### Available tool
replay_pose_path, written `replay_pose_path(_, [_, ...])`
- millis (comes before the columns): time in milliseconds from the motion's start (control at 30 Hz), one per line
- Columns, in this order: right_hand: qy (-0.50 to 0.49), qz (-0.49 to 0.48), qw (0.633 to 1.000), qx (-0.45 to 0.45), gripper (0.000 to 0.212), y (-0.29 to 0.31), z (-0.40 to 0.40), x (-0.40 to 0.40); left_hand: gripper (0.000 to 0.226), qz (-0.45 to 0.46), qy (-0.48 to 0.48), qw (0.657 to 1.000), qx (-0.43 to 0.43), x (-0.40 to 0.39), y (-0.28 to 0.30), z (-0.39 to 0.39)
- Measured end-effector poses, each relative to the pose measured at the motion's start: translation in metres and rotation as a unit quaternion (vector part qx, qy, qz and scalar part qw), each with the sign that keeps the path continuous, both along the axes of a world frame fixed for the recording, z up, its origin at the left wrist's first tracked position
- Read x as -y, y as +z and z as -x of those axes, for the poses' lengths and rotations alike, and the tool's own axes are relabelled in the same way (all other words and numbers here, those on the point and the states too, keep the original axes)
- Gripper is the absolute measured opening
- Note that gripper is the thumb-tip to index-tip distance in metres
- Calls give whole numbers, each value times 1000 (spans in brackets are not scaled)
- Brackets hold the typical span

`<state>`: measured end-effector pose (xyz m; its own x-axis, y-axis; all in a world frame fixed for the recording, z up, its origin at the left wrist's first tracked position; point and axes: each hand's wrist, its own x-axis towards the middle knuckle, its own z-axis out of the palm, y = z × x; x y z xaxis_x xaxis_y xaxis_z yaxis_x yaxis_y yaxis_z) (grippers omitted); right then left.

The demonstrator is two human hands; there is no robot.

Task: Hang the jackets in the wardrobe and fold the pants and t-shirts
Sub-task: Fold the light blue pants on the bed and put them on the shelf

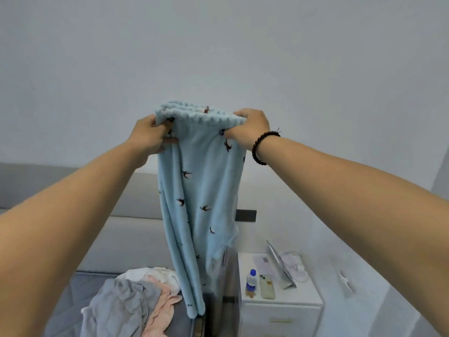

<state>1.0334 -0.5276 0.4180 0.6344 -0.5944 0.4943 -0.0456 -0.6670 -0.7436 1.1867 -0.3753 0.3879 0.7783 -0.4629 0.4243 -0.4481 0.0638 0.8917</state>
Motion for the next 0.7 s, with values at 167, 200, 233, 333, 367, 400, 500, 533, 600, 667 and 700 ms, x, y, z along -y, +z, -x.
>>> replay_pose_path(167, [-5,33,997,67,34,70,24,-28,13,22,3,996,87,-45,64,36])
replay_pose_path(200, [-8,38,997,73,36,76,33,-32,13,21,1,995,94,-51,70,46])
replay_pose_path(233, [-11,42,996,77,37,81,43,-36,14,18,0,995,100,-56,76,57])
replay_pose_path(333, [-18,49,995,87,34,87,76,-46,16,17,-6,994,112,-68,87,88])
replay_pose_path(367, [-19,49,994,91,32,88,87,-50,16,22,-10,993,113,-71,89,98])
replay_pose_path(400, [-19,49,994,94,30,89,98,-53,16,29,-14,993,110,-75,91,108])
replay_pose_path(500, [-15,51,995,89,26,88,130,-64,18,41,-12,994,98,-84,93,139])
replay_pose_path(533, [-13,49,995,85,26,87,140,-67,19,46,-8,994,94,-87,92,150])
replay_pose_path(600, [-11,47,996,80,25,83,157,-74,23,64,2,995,79,-92,87,169])
replay_pose_path(667, [-9,43,996,76,23,78,169,-81,26,70,14,996,62,-98,77,184])
replay_pose_path(700, [-9,41,997,72,23,74,173,-84,26,69,19,996,53,-101,71,189])
